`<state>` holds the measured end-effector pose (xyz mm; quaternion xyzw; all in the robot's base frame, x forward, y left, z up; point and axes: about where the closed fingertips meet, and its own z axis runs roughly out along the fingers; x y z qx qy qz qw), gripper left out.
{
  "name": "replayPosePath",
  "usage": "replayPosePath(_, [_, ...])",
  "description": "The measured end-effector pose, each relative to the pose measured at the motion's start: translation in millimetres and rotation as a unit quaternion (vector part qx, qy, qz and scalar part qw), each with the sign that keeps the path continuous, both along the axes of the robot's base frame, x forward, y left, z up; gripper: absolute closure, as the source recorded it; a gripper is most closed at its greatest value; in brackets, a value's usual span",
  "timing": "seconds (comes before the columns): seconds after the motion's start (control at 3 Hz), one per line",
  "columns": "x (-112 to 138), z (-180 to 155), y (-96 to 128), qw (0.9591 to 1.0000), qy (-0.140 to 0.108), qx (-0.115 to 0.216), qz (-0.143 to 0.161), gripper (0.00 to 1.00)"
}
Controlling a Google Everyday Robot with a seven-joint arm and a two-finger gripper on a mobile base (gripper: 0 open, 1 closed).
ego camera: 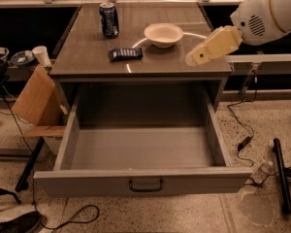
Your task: Place pepsi can into top drawer
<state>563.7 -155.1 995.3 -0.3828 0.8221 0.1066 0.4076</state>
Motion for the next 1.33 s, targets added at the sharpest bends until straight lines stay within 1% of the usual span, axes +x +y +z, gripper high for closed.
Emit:
replayPosePath(0.33, [7.2,-1.0,-1.9,0.9992,0.001,0.016,-0.036,0.0])
replayPosePath(0.67, [46.5,-9.0,6.4,0.9944,-0.011,0.043,-0.095,0.0])
replayPosePath(1.0, [102.0,-6.7,23.3,0.9856,-0.035,0.086,-0.142,0.0])
replayPosePath(1.33, [148.2,15.8,40.8,0.9762,-0.08,0.118,-0.163,0.0])
